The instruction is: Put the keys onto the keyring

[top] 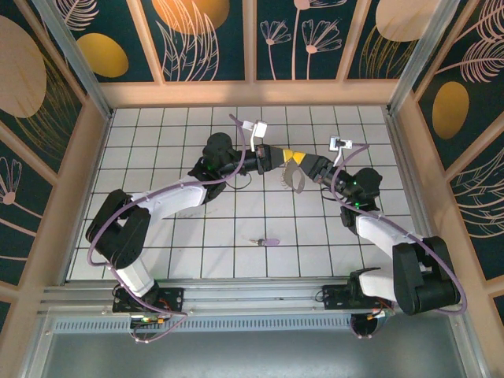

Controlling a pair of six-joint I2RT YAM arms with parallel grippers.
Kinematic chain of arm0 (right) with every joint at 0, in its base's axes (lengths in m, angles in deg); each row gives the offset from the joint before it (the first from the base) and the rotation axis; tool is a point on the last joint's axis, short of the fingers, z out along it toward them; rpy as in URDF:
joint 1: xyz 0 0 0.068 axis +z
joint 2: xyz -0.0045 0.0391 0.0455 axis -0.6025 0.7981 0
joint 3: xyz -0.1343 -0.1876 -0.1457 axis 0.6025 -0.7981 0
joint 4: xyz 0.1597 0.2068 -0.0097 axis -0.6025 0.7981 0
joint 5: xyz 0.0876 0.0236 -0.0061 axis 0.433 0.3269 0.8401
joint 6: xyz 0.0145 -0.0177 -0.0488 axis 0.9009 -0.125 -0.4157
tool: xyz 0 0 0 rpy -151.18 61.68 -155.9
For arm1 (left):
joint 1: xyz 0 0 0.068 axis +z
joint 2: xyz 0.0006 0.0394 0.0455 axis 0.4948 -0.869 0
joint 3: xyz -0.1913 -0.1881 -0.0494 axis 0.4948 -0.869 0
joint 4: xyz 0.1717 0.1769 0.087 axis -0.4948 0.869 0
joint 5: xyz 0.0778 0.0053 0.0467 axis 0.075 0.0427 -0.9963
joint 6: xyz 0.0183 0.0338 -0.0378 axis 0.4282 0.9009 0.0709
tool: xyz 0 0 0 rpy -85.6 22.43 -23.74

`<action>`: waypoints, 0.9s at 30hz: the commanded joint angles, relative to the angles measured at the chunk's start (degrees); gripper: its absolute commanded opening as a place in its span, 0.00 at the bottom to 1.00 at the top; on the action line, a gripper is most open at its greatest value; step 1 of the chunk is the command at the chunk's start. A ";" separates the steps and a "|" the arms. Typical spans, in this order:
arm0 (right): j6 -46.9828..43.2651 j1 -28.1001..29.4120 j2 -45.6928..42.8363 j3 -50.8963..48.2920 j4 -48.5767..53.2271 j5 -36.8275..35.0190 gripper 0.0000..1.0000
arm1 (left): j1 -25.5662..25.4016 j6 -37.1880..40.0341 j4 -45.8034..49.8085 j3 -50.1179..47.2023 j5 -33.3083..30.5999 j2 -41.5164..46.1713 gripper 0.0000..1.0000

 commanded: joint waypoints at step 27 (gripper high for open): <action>-0.68 0.61 -0.61 2.21 -1.68 -0.36 0.00 | -0.33 -1.67 -4.82 -0.70 0.93 -1.26 0.07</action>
